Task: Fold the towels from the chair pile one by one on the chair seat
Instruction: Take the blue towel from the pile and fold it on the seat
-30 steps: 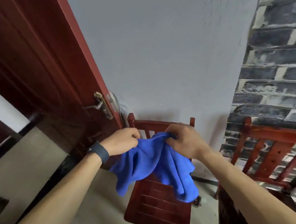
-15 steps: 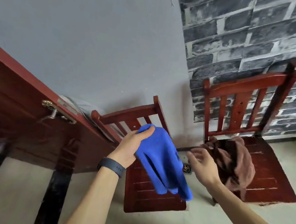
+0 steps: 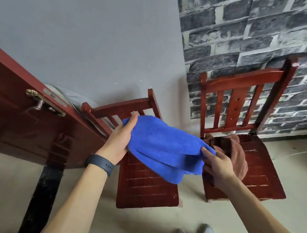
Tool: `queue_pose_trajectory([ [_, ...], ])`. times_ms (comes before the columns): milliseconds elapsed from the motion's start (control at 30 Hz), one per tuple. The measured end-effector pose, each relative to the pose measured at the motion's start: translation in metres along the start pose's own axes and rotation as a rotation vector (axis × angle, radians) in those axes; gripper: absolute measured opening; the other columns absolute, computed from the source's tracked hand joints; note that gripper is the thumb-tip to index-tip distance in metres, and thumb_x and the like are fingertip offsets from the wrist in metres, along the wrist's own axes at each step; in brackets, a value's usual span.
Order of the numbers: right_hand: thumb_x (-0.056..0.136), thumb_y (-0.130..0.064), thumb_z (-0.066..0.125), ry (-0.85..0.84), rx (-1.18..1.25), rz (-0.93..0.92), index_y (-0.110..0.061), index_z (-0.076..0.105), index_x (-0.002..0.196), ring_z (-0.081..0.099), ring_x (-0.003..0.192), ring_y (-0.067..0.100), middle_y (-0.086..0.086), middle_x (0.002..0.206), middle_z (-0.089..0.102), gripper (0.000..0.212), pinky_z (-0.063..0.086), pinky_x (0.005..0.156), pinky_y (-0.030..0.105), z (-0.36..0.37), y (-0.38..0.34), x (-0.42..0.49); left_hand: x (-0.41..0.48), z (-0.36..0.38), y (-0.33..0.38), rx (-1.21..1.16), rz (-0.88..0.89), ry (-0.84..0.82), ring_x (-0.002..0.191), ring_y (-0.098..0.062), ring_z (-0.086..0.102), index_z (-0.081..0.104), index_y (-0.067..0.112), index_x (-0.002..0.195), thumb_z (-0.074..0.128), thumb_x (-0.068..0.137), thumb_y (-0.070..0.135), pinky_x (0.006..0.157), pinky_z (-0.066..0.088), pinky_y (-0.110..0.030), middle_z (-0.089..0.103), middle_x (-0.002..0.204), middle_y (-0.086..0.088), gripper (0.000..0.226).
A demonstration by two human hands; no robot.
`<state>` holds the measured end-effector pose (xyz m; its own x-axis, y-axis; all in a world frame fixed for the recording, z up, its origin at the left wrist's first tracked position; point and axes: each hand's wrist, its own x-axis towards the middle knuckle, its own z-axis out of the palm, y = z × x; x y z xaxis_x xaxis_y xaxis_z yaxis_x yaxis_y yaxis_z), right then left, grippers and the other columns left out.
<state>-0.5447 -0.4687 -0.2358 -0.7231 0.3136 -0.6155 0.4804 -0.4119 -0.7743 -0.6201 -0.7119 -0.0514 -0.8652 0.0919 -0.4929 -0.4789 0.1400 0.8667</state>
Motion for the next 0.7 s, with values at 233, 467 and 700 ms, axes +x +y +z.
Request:
queue_pose_trajectory([
  [233, 0.084, -0.017, 0.076, -0.108, -0.145, -0.26, -0.016, 0.072, 0.08, 0.064, 0.081, 0.024, 0.006, 0.079, 0.07, 0.005, 0.051, 0.078, 0.041, 0.017, -0.063, 0.0, 0.002, -0.074, -0.025, 0.432, -0.132, 0.154, 0.097, -0.029, 0.07, 0.074, 0.018, 0.101, 0.059, 0.094, 0.046, 0.093, 0.054, -0.049, 0.075, 0.099, -0.009, 0.032],
  [467, 0.09, 0.0, 0.054, -0.332, 0.06, -0.061, -0.011, 0.057, 0.091, 0.059, 0.06, 0.02, 0.01, 0.074, 0.059, 0.011, 0.045, 0.052, 0.027, 0.058, -0.092, -0.02, 0.005, -0.123, -0.029, 0.211, 0.019, 0.306, 0.089, -0.024, 0.069, 0.073, 0.013, 0.106, 0.063, 0.095, 0.023, 0.076, 0.053, -0.034, 0.074, 0.099, -0.008, 0.018],
  [700, 0.072, -0.041, 0.081, -0.487, -0.135, 0.232, -0.007, 0.074, 0.105, 0.063, 0.089, 0.026, 0.012, 0.098, 0.07, 0.047, 0.046, 0.083, 0.037, 0.106, -0.084, -0.027, 0.013, -0.16, -0.017, 0.109, 0.201, 0.258, 0.104, -0.026, 0.066, 0.07, 0.012, 0.106, 0.065, 0.091, 0.006, 0.094, 0.051, -0.04, 0.071, 0.108, -0.01, 0.016],
])
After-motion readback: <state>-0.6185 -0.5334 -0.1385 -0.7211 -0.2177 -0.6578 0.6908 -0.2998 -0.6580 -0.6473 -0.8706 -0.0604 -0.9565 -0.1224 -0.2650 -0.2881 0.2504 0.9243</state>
